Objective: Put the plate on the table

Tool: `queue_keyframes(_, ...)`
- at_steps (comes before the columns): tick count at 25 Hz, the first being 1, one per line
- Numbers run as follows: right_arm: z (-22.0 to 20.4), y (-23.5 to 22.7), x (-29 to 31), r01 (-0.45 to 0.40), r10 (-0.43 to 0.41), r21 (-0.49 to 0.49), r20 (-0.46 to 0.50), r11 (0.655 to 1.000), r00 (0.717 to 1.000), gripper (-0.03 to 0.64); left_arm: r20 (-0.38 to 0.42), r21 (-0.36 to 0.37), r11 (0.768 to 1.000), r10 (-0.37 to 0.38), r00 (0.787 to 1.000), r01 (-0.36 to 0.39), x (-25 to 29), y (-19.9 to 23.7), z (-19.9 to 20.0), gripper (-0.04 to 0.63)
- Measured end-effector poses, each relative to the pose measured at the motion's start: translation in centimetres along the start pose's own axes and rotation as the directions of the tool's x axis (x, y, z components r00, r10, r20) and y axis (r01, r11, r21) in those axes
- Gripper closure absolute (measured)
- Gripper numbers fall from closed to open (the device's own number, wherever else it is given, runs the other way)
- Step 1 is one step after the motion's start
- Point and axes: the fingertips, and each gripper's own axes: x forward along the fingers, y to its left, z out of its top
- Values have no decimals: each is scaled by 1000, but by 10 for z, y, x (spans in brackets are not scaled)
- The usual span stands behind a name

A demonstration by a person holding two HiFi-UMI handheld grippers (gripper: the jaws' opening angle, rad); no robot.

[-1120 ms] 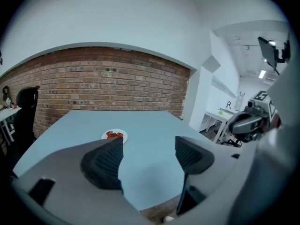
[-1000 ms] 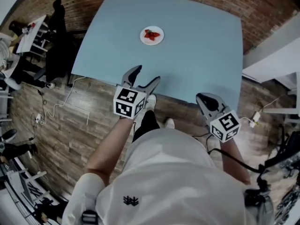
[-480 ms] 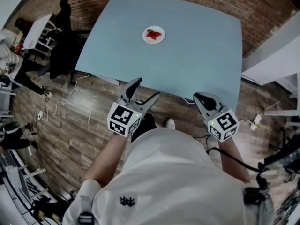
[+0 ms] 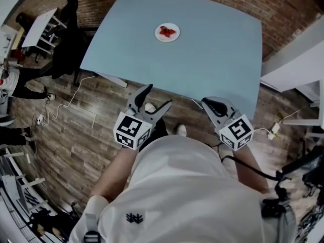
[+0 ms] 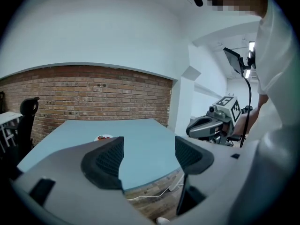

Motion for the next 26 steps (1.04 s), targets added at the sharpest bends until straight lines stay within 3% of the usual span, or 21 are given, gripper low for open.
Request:
queue_keyframes(4,1,8,6,-21,19,-38,-31,999,999,597,23,-31,999,-12,1000,12,-3,-2,3,250)
queue_keyframes(26,-5,2,3,16,-16,-3,-34,1000,999,597,24,-66,993,-94,995,95,13,-10,-6,250)
